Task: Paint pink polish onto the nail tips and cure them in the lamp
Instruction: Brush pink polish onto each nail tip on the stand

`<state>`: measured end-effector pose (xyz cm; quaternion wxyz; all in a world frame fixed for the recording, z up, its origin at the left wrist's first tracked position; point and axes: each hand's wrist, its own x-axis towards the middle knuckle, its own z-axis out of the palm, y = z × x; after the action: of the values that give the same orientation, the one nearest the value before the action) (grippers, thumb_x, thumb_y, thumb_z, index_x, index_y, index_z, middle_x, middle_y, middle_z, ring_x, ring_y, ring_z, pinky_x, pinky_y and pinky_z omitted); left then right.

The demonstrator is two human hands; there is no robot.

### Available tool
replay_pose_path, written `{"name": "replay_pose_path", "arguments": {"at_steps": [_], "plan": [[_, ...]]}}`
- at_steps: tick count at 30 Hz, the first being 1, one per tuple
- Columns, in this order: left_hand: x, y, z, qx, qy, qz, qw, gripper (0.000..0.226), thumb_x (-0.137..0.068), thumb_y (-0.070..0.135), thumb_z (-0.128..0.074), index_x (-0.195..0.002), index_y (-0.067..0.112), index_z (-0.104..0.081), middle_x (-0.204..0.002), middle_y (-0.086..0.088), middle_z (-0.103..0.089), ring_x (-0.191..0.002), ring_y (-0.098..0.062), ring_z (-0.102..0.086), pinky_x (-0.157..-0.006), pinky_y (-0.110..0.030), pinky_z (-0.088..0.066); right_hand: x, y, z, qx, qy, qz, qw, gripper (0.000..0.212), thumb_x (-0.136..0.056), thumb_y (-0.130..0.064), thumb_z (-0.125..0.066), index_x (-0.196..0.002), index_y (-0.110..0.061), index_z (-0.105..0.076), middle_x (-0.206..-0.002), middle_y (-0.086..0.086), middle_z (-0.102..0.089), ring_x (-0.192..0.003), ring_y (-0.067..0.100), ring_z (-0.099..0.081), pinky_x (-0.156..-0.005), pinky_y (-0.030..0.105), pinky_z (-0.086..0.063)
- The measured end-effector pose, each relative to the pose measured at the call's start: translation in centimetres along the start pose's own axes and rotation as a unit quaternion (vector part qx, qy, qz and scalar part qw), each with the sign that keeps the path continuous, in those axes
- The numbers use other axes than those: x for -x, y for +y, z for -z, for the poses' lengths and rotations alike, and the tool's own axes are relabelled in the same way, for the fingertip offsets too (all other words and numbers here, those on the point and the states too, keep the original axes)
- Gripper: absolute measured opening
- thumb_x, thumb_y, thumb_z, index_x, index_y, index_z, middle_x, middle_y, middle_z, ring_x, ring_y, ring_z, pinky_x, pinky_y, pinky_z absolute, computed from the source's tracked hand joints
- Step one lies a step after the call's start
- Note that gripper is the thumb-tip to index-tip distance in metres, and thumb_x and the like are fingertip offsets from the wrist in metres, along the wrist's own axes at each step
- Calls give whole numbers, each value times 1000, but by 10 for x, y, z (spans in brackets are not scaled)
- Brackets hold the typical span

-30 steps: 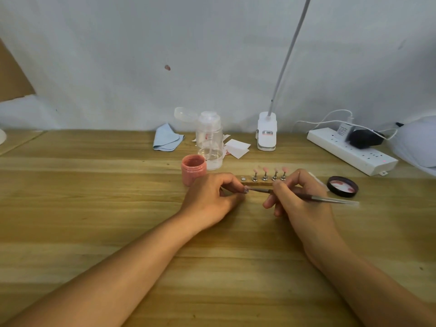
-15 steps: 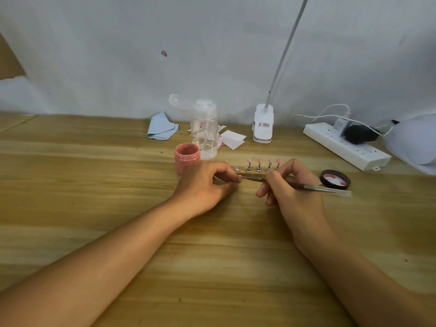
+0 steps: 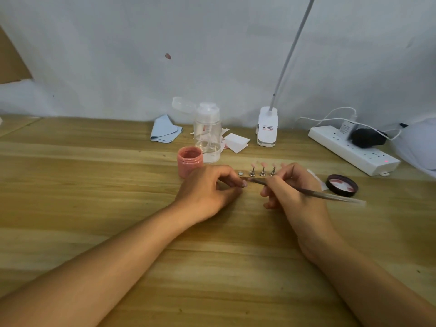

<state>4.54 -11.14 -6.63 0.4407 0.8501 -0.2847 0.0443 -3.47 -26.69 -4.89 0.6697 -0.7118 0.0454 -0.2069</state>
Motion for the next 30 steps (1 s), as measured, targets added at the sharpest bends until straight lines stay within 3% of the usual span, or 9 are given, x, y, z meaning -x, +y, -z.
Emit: {"name": "replay_pose_path", "arguments": {"at_steps": [5, 11, 19, 23, 28, 30], "plan": [[2, -3, 0, -4, 6, 0, 1000, 23, -81, 21, -78, -75, 40, -67, -82, 18, -72, -54, 16, -49, -54, -12, -30, 2, 1, -3, 31, 1, -8, 999, 13, -87, -9, -60, -80, -7, -49, -66, 7, -71, -50, 10, -55, -52, 22, -49], [2, -1, 0, 1, 3, 4, 1000, 24, -81, 21, -78, -74, 40, -67, -80, 20, -71, -57, 16, -50, -60, -19, -34, 4, -3, -5, 42, 23, -8, 999, 14, -88, -7, -60, -79, -6, -49, -62, 6, -69, -46, 9, -53, -56, 31, -50], [-1, -2, 0, -3, 1, 1, 1000, 22, -82, 21, -78, -76, 40, -68, -78, 20, -70, -60, 15, -52, -64, -20, -37, 3, -5, -4, 42, 31, -16, 998, 15, -87, -4, -59, -76, -7, -49, -58, 7, -67, -47, 7, -56, -47, 21, -51], [0, -3, 3, 14, -2, 0, 1000, 25, -83, 17, -76, -76, 39, -67, -84, 18, -72, -75, 9, -61, -70, -21, -43, 3, -6, -7, 51, 52, -5, 997, 15, -87, -4, -59, -76, -6, -49, -53, 4, -62, -45, 5, -54, -44, 21, -49], [4, -1, 4, 10, -1, 12, 1000, 18, -84, 19, -74, -79, 36, -68, -87, 16, -71, -81, 4, -62, -80, -26, -49, 17, -16, -14, 124, 36, 102, 986, 18, -83, -27, -69, -85, -14, -58, -65, -1, -68, -56, 9, -62, -52, 30, -53], [4, 1, 4, 2, 2, 23, 1000, 21, -85, 21, -72, -75, 38, -65, -83, 18, -68, -71, 5, -57, -85, -28, -48, 22, -25, -16, 132, 10, 116, 984, 14, -81, -26, -70, -91, -18, -64, -77, -3, -73, -69, 10, -68, -60, 32, -56]]}}
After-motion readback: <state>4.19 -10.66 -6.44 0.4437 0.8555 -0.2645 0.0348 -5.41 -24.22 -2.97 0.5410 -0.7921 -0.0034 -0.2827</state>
